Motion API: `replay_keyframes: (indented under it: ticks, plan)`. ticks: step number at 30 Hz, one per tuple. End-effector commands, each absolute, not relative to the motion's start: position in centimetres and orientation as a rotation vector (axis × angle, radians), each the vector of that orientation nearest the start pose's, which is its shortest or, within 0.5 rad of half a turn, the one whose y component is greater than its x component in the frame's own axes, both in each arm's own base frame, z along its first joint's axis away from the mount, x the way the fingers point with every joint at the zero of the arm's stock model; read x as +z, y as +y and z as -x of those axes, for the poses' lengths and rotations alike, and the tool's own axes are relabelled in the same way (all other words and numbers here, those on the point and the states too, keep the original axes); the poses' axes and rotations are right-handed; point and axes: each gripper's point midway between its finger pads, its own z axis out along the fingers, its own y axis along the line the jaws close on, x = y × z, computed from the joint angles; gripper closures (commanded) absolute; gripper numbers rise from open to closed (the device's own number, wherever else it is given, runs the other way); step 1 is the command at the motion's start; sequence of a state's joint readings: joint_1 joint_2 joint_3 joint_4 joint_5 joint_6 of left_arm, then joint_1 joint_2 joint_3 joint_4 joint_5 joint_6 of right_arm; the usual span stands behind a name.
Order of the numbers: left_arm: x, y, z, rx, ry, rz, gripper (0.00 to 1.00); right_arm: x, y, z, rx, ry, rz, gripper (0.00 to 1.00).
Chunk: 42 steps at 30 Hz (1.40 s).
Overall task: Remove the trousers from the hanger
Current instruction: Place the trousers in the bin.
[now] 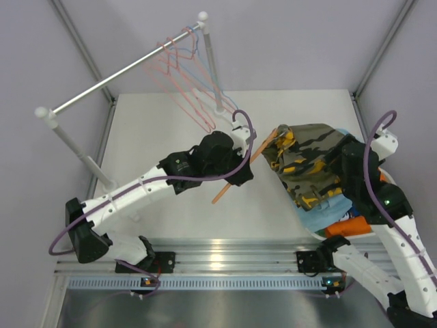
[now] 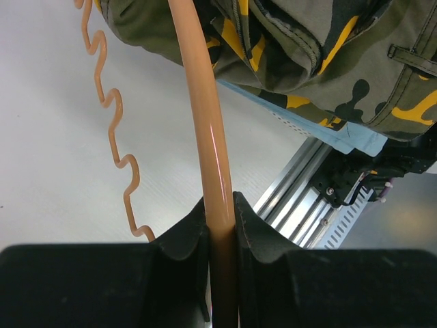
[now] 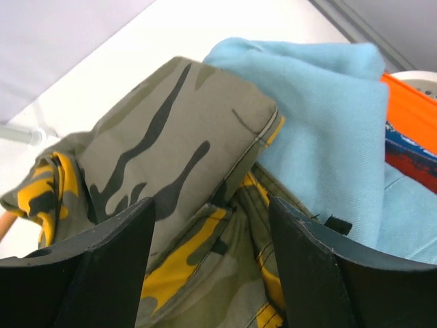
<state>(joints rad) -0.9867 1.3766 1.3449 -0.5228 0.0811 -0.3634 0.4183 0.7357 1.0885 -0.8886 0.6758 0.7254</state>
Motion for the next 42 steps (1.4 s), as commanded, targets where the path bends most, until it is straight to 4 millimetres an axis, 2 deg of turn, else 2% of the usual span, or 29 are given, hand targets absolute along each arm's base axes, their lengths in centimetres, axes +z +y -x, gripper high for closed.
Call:
replay_keyframes:
  ticks: [1, 2, 5, 9, 16, 19, 20, 22, 23, 25, 26, 28, 29, 31, 33, 34, 39, 41, 42]
  plan:
    - [32.7, -37.1, -19.5, -0.99, 1.886, -0.751, 1.0, 32.0, -0.3, -24.4, 0.06, 1.719, -0.731, 0.33]
    - [32.7, -37.1, -19.5, -0.99, 1.886, -0.75, 1.0, 32.3, -0.9, -24.5, 0.049, 1.7, -0.747, 0.33]
    - [32.6, -37.0, -19.6, -0.983, 1.888, -0.744, 1.0, 32.1, -0.9, -25.2, 0.067, 1.694, -0.745, 0.34]
    - [32.6, -37.0, -19.7, -0.975, 1.887, -0.742, 1.0, 30.5, -0.1, -26.3, 0.117, 1.73, -0.743, 0.35]
    - [32.9, -36.7, -19.8, -0.963, 1.88, -0.733, 1.0, 28.9, -0.4, -27.1, 0.104, 1.767, -0.749, 0.39]
    - [32.8, -36.6, -19.9, -0.959, 1.88, -0.73, 1.0, 28.9, -0.7, -27.2, 0.088, 1.758, -0.735, 0.56]
    - [32.7, -36.7, -19.8, -0.959, 1.884, -0.732, 1.0, 29.0, -0.9, -27.3, 0.074, 1.754, -0.728, 0.71]
    - [32.7, -36.5, -19.8, -0.958, 1.884, -0.728, 1.0, 29.6, -1.3, -27.3, 0.07, 1.735, -0.726, 0.87]
    - [32.6, -36.5, -19.8, -0.955, 1.886, -0.725, 1.0, 30.3, -1.3, -27.4, 0.07, 1.724, -0.714, 1.0]
    - [32.6, -36.4, -19.9, -0.953, 1.887, -0.722, 1.0, 31.1, -1.4, -27.2, 0.07, 1.718, -0.7, 1.0]
    - [32.5, -36.4, -19.9, -0.952, 1.888, -0.723, 1.0, 32.5, -1.5, -27.0, 0.069, 1.7, -0.681, 1.0]
    - [32.5, -36.3, -19.9, -0.95, 1.888, -0.717, 1.0, 33.6, -1.9, -26.1, 0.05, 1.694, -0.67, 1.0]
    - [32.4, -36.3, -19.9, -0.946, 1.891, -0.718, 1.0, 35.2, -2.2, -25.5, 0.047, 1.665, -0.661, 1.0]
    - [32.2, -36.1, -20.1, -0.935, 1.893, -0.709, 1.0, 37.3, -2.7, -24.1, 0.046, 1.625, -0.661, 1.0]
    - [32.1, -36.0, -20.2, -0.927, 1.897, -0.701, 1.0, 38.0, -3.2, -22.5, 0.028, 1.625, -0.652, 1.0]
    - [32.0, -36.0, -20.3, -0.922, 1.9, -0.7, 1.0, 39.1, -3.3, -21.8, 0.036, 1.604, -0.646, 1.0]
    - [31.0, -35.8, -20.7, -0.888, 1.932, -0.679, 1.0, 40.3, -4.0, -19.1, 0.005, 1.629, -0.625, 1.0]
    - [30.7, -35.8, -20.7, -0.883, 1.944, -0.673, 1.0, 40.4, -4.0, -18.4, 0.005, 1.64, -0.627, 1.0]
    - [30.7, -35.7, -20.7, -0.888, 1.943, -0.667, 1.0, 39.6, -4.1, -17.8, -0.005, 1.669, -0.631, 1.0]
